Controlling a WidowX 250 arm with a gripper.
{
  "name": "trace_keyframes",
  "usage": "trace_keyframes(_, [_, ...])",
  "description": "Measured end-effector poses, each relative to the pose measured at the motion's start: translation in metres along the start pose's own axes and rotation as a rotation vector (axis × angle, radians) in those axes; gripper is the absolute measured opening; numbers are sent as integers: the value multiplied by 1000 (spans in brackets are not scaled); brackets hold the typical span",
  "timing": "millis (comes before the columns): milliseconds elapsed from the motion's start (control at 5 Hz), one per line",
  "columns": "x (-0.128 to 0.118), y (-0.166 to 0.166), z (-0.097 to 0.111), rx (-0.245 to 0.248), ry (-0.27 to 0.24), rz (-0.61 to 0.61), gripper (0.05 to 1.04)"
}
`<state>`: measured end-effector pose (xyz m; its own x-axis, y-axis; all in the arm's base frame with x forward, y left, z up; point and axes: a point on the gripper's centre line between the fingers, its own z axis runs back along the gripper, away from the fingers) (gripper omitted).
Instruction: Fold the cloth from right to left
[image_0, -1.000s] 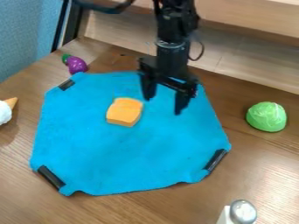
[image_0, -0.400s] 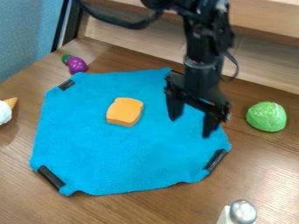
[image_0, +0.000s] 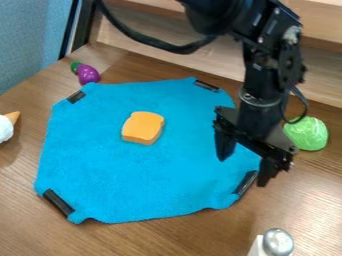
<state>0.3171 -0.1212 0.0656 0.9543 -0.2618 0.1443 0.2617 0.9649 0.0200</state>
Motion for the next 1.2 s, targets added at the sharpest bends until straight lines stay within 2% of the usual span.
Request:
trace_keyframes(400, [-6,-2,-29,24,61,17,999])
trace_keyframes(600, [-7,-1,-39,28,80,25,961])
trace_keyframes(1000, [4,-3,-42,21,39,59,391])
trace_keyframes(1200, [5,0,-42,10,40,70,177])
